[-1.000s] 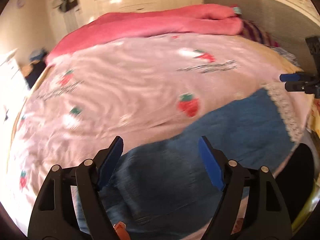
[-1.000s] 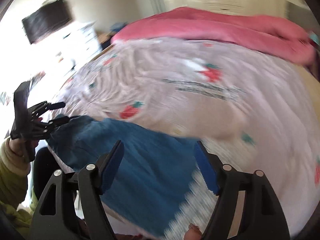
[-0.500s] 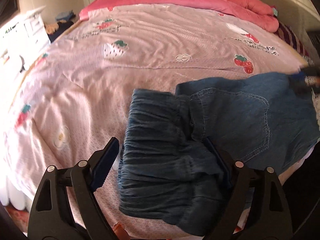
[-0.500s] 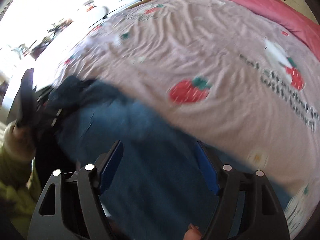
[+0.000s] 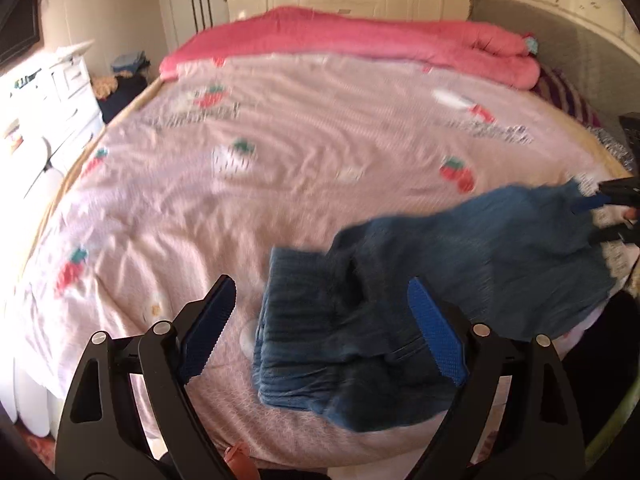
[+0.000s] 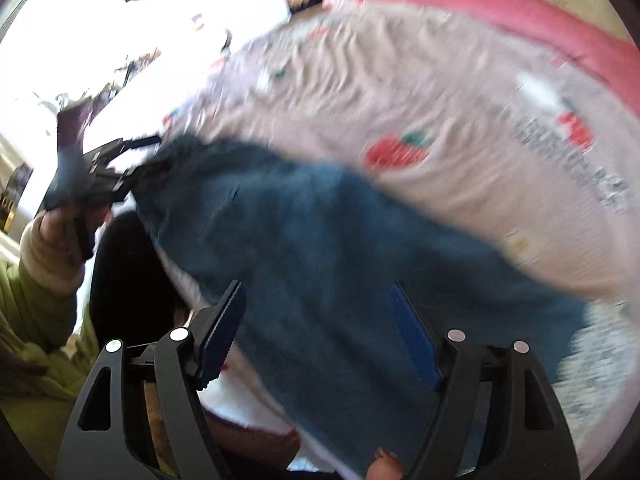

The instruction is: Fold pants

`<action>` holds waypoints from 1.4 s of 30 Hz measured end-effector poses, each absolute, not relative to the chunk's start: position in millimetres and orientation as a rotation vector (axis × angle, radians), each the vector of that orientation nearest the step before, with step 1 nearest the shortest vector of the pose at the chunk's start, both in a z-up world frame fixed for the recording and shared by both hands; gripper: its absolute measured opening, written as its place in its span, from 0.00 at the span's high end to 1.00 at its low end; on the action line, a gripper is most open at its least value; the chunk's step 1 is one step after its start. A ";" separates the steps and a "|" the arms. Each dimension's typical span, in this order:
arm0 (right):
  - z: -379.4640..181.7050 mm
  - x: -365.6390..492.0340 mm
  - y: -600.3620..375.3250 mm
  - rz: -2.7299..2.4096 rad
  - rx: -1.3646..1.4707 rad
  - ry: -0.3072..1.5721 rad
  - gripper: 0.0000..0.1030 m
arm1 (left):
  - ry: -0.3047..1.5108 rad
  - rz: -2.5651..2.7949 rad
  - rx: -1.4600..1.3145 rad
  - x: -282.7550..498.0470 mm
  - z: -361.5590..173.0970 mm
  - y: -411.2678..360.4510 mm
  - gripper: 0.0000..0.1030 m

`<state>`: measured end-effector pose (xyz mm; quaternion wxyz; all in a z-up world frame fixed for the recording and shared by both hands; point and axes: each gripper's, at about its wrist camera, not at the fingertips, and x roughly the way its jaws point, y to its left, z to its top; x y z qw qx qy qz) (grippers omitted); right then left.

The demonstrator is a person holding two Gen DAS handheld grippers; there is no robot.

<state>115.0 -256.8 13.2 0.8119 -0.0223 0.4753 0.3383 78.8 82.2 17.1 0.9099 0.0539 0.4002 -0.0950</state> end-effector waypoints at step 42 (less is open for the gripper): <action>41.0 80.3 -415.3 0.248 0.097 0.824 0.54 | 0.797 -0.695 0.301 97.3 -15.7 -82.4 0.83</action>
